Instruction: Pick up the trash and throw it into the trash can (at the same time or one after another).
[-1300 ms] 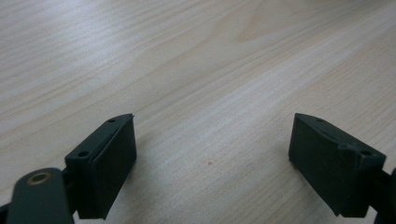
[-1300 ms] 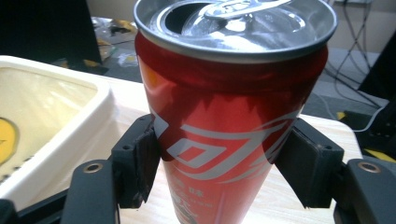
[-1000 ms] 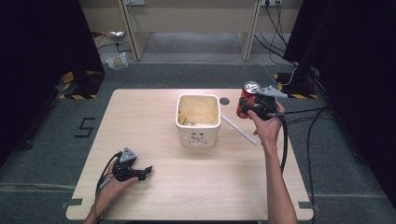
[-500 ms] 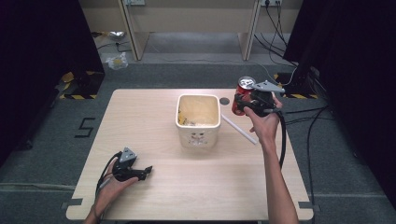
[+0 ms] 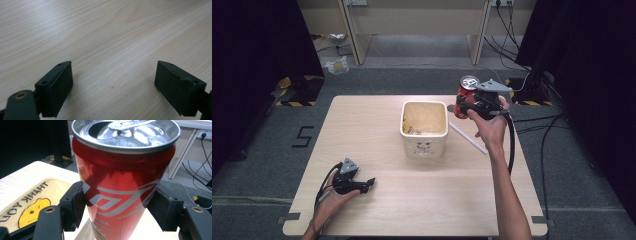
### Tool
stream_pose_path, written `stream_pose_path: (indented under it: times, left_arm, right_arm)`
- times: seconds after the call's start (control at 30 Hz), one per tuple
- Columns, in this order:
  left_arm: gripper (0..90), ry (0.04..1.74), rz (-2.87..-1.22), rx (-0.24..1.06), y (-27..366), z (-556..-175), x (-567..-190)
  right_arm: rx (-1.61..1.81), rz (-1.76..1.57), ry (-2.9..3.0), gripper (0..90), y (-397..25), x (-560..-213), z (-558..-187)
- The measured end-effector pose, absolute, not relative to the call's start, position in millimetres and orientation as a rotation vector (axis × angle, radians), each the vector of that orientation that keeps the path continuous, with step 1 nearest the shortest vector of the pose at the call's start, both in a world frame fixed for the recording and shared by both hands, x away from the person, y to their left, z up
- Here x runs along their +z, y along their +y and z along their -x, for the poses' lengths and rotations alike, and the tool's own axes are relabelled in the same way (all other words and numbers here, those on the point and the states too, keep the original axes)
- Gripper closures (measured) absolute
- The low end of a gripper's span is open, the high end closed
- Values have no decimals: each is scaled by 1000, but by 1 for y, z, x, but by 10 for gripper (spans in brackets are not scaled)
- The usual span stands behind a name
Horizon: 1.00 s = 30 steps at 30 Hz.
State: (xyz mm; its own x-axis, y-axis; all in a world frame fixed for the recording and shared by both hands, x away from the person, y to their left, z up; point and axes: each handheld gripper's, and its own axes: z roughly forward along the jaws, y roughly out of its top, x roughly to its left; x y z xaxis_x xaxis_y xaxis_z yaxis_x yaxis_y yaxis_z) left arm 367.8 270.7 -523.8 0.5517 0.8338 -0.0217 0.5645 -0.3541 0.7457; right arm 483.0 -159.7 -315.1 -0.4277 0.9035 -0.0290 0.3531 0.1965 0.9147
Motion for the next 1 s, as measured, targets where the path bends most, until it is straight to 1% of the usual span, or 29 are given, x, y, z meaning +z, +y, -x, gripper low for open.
stream_pose_path:
  times: [0.37, 0.7, 1.0]
  left_arm:
    - [143, 1122, -2064, 474, 271, -368, -524]
    - [144, 1121, -2064, 474, 271, -368, -524]
    - [144, 1121, -2064, 474, 271, -368, -524]
  right_arm:
    - [1235, -1147, 1902, 342, -148, -308, -485]
    - [1267, -1104, 1934, 342, -128, -304, -487]
    - [1306, -1079, 1989, 342, -107, -310, -491]
